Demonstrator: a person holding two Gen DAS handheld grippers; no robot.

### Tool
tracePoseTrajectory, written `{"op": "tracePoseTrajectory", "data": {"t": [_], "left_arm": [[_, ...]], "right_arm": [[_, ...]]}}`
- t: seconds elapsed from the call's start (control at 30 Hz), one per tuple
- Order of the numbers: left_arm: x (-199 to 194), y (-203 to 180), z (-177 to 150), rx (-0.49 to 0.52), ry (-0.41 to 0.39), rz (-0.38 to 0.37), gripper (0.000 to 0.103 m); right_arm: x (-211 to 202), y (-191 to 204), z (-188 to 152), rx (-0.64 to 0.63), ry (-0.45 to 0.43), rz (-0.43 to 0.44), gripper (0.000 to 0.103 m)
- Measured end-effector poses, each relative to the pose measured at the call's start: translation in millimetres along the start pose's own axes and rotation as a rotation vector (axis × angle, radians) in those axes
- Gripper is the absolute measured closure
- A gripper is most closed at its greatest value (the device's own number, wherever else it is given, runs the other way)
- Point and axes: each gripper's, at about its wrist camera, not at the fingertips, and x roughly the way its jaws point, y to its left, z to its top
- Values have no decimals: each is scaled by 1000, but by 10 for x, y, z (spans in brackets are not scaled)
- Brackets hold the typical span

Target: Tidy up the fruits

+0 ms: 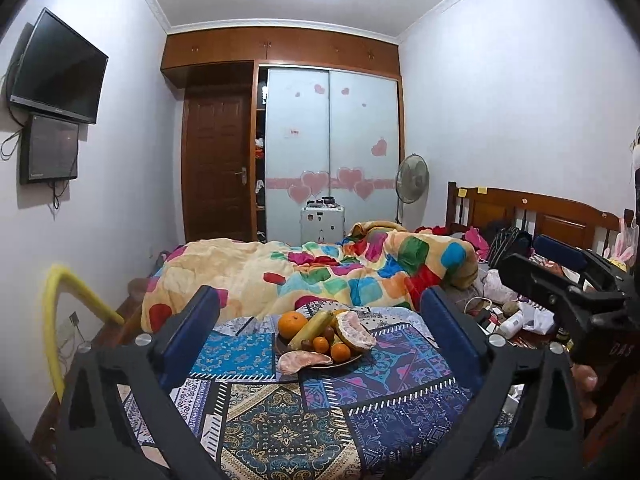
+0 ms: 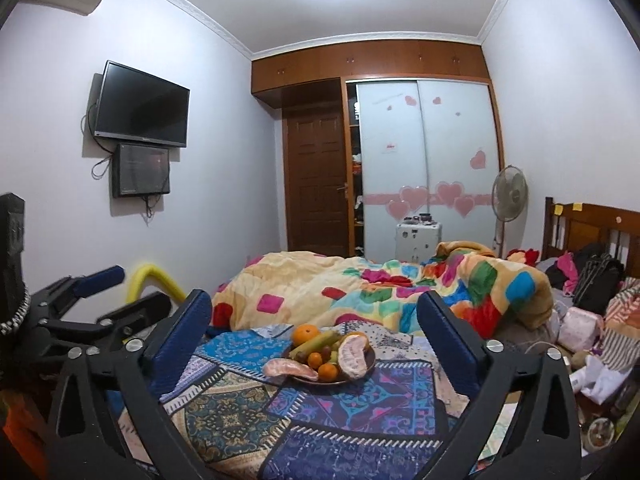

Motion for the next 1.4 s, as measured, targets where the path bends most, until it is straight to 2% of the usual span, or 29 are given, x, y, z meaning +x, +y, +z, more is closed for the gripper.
{"op": "tracePoseTrajectory", "data": {"t": [1.4], "left_arm": [[5, -19, -111, -5, -8, 19, 0]], "right_arm": [[-34, -12, -129, 18, 28, 13, 0]]}}
